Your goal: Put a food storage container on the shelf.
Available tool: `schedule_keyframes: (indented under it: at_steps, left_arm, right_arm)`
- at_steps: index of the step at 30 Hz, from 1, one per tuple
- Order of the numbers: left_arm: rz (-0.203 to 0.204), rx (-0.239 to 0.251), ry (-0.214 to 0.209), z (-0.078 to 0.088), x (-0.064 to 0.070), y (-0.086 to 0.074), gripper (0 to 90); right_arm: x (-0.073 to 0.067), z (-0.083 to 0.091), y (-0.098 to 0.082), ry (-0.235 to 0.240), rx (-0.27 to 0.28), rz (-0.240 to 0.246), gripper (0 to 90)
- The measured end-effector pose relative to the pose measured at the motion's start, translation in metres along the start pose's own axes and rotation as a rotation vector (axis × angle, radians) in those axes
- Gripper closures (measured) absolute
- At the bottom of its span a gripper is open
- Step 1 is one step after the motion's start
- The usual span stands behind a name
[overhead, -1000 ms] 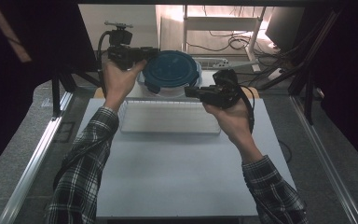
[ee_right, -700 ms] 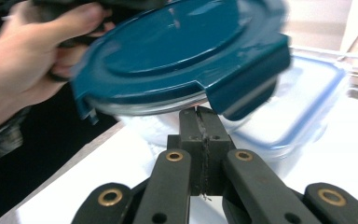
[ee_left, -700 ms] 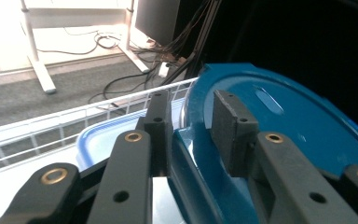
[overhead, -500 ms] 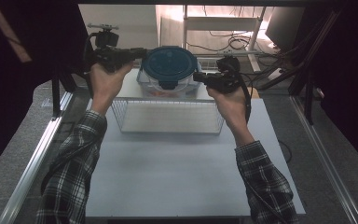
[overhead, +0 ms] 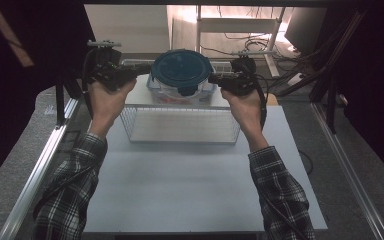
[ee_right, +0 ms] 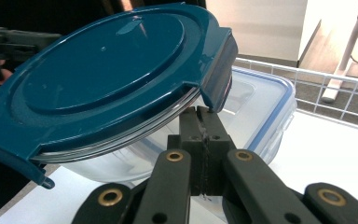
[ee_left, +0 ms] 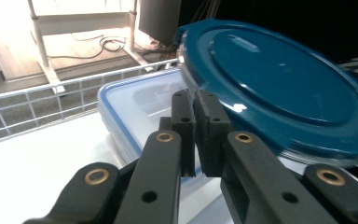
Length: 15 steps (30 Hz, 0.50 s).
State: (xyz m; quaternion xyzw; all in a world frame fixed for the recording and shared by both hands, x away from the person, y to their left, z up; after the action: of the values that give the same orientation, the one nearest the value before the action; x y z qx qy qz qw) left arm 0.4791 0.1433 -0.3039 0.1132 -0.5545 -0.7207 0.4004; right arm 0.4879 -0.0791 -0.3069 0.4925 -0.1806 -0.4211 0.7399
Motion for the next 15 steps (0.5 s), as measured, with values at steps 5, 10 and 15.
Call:
schedule_keyframes:
  at_steps: [5, 10, 15]
  left_arm:
    - [0.006, 0.003, 0.006, 0.01, 0.004, -0.01, 85.0]
    - [-0.035, -0.017, -0.138, 0.015, 0.042, -0.04, 87.6]
    - [-0.066, -0.043, -0.099, 0.001, 0.047, -0.032, 87.7]
  right_arm:
    - [0.001, 0.0, 0.0, 0.002, 0.002, 0.001, 89.0]
    - [0.001, 0.001, 0.0, 0.012, 0.002, -0.003, 89.0]
    - [0.0, 0.001, -0.001, 0.0, 0.001, 0.003, 89.0]
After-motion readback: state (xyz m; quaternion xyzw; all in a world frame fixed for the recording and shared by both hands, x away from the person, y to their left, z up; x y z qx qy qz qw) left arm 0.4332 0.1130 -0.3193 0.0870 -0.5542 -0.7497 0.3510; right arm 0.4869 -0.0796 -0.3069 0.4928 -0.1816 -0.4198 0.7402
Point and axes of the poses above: each handheld gripper's, and its own axes: z roughly backward along the jaws, y roughly out of its top, x roughly to its right, the point moved 9 cm from there along -z, roughly forward along the jaws, and after that the axes turned 7 degrees about -y, right-handed, at the moved point
